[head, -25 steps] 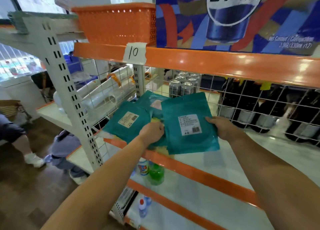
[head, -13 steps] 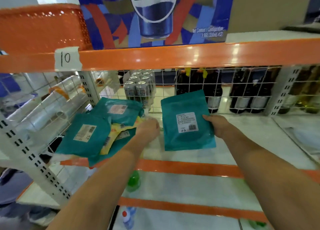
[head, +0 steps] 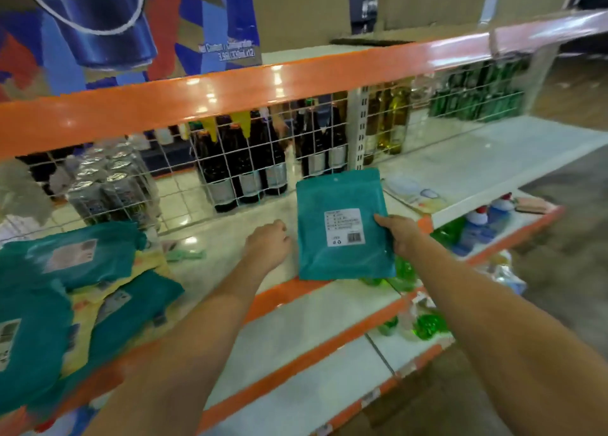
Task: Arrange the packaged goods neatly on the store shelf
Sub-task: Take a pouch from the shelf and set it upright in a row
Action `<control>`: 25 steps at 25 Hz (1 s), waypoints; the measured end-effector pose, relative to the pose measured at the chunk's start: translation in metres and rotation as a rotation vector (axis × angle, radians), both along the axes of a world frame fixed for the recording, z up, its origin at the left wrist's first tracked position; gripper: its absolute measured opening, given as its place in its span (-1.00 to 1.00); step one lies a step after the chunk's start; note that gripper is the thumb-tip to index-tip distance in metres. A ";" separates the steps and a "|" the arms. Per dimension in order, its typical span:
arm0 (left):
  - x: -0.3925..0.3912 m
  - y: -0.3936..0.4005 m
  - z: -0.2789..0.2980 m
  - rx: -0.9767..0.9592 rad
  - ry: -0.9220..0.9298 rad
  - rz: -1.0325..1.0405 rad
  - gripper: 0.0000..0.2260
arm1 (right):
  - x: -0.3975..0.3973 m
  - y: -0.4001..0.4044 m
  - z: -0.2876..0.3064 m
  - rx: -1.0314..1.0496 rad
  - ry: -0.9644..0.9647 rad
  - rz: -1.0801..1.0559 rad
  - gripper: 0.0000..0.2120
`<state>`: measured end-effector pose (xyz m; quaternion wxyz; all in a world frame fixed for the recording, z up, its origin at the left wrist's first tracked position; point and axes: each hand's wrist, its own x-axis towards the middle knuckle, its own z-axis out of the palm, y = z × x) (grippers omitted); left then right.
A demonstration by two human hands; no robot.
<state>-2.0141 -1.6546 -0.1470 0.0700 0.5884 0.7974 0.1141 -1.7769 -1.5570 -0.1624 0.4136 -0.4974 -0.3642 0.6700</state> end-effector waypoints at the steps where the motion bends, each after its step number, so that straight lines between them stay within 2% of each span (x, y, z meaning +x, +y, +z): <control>1: 0.014 0.006 -0.003 0.003 -0.007 -0.039 -0.70 | 0.019 -0.004 -0.004 -0.008 -0.005 -0.053 -0.92; 11: 0.188 0.060 -0.014 0.028 -0.122 -0.340 -0.69 | 0.213 -0.049 -0.003 0.000 -0.070 -0.411 -0.70; 16: 0.283 0.076 -0.017 -0.032 -0.208 -0.506 -0.66 | 0.289 -0.057 0.001 -0.002 -0.048 -0.536 -0.88; 20: 0.346 0.080 -0.022 -0.061 -0.258 -0.574 -0.68 | 0.344 -0.063 -0.002 -0.002 -0.080 -0.604 -0.75; 25: 0.402 0.085 -0.031 -0.124 -0.434 -0.548 -0.72 | 0.398 -0.069 -0.014 -0.032 -0.065 -0.666 -0.82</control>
